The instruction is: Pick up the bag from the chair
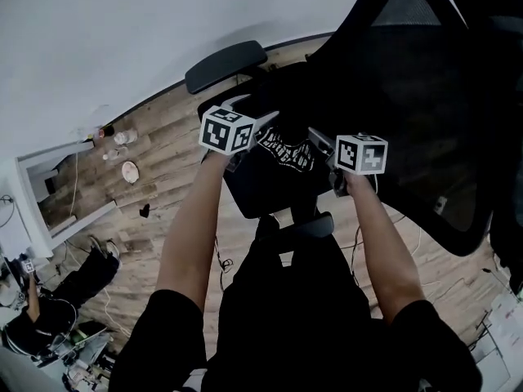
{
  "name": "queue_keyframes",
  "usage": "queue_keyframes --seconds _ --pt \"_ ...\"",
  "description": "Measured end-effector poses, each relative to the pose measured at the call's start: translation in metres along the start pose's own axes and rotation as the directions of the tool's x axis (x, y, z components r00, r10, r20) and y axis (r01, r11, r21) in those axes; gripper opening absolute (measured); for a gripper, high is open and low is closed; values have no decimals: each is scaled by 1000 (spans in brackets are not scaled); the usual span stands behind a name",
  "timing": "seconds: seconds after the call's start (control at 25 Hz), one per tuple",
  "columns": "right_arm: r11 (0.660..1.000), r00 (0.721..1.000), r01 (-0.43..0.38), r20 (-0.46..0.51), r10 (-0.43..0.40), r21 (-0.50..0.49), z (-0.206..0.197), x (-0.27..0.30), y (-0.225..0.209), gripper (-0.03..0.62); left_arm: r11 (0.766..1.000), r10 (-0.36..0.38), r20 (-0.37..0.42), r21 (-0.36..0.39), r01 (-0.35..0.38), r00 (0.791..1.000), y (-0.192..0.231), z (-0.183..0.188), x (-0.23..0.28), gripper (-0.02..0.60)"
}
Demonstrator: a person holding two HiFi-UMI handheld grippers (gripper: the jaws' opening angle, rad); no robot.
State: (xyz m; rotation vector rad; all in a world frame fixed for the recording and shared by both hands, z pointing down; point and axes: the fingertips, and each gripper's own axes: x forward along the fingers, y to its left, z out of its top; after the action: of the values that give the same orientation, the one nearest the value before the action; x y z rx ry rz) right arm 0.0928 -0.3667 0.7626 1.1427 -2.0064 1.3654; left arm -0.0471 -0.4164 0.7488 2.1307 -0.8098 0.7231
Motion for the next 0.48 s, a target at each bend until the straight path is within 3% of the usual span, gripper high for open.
queue_keyframes --seconds 0.16,0.2,0.36,0.48 --pt "1000 999 -23 -29 23 16 1 9 -7 363 997 -61 -17 -57 60 998 2 -7 12 341" --pt "1000 999 -22 -27 23 15 1 11 -8 336 996 -67 -12 -64 66 998 1 -8 14 328" --pt "1000 1000 -9 -9 9 2 1 16 -12 216 995 -91 1 -40 91 996 -10 -7 21 244" --pt "1000 1000 0 -1 0 -31 1 15 -13 143 998 -66 7 19 66 998 -15 -2 22 135"
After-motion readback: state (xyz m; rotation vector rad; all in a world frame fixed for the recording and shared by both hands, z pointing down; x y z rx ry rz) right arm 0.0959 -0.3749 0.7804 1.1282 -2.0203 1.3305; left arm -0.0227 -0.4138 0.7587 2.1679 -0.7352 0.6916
